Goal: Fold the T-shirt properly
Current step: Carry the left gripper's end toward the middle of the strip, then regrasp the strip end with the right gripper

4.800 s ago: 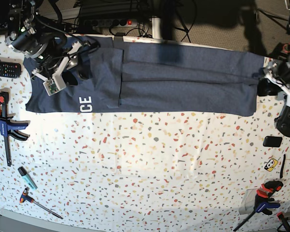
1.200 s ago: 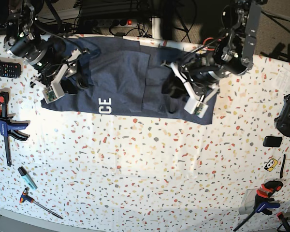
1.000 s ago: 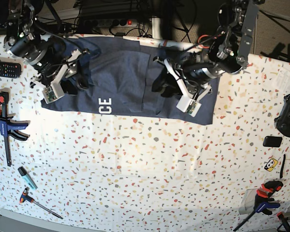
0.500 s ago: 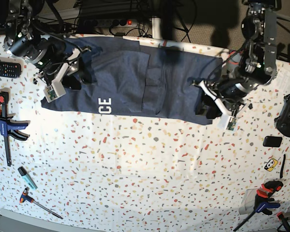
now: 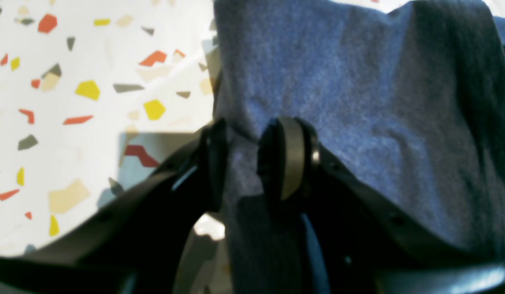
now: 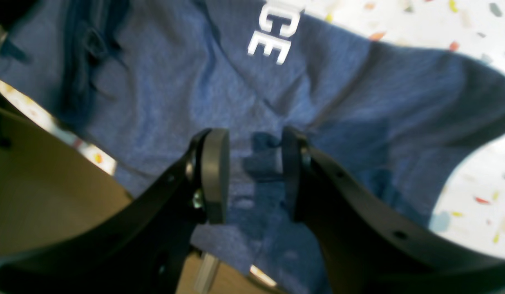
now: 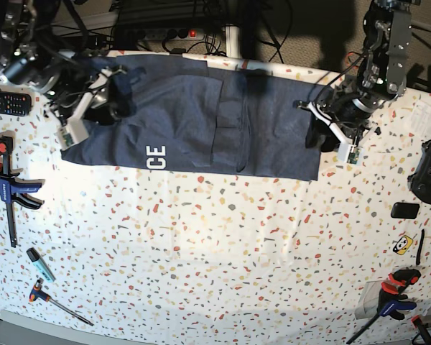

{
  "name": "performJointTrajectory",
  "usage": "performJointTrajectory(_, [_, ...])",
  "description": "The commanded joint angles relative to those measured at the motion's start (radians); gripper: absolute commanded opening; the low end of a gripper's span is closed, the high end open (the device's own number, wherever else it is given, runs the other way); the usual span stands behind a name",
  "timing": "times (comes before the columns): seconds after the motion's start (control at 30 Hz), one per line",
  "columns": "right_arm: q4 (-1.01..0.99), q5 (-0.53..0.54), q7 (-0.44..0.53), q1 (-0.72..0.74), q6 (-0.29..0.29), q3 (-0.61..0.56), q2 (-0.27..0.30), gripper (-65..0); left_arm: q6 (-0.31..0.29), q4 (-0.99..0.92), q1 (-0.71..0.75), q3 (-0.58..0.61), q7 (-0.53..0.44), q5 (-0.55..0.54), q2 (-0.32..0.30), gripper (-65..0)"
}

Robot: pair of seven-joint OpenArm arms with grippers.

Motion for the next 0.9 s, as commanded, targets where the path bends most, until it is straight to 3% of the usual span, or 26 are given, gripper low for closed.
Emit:
performJointTrajectory(0.0, [0.021, 0.039, -0.012, 0.005, 0.012, 0.038, 0.014, -43.0, -0.001, 0.014, -0.011, -0.003, -0.023, -0.008, -0.007, -45.4])
performJointTrajectory(0.17, [0.020, 0.068, -0.080, 0.002, 0.012, 0.178, 0.014, -17.8, -0.001, 0.014, -0.011, -0.003, -0.023, -0.010, -0.007, -45.4])
performJointTrajectory(0.37, [-0.007, 0.126, -0.178, 0.003, -0.033, 0.248, 0.051, -17.7, -0.001, 0.014, -0.011, -0.003, -0.023, -0.010, -0.007, -45.4])
performJointTrajectory(0.5, [-0.121, 0.131, -0.217, 0.053, -0.033, 0.247, 0.107, -18.0, -0.001, 0.014, -0.010, -0.003, -0.022, -0.010, -0.007, -45.4])
performJointTrajectory(0.67, [-0.332, 0.214, -0.220, 0.154, -0.032, 0.247, 0.166, -18.2, -0.001, 0.014, -0.011, -0.003, -0.023, -0.010, -0.007, -45.4])
performJointTrajectory(0.87, [-0.491, 0.228, -0.229, 0.205, -0.008, 0.208, 0.175, -18.2, -0.001, 0.014, -0.011, -0.003, -0.024, -0.010, -0.007, -45.4])
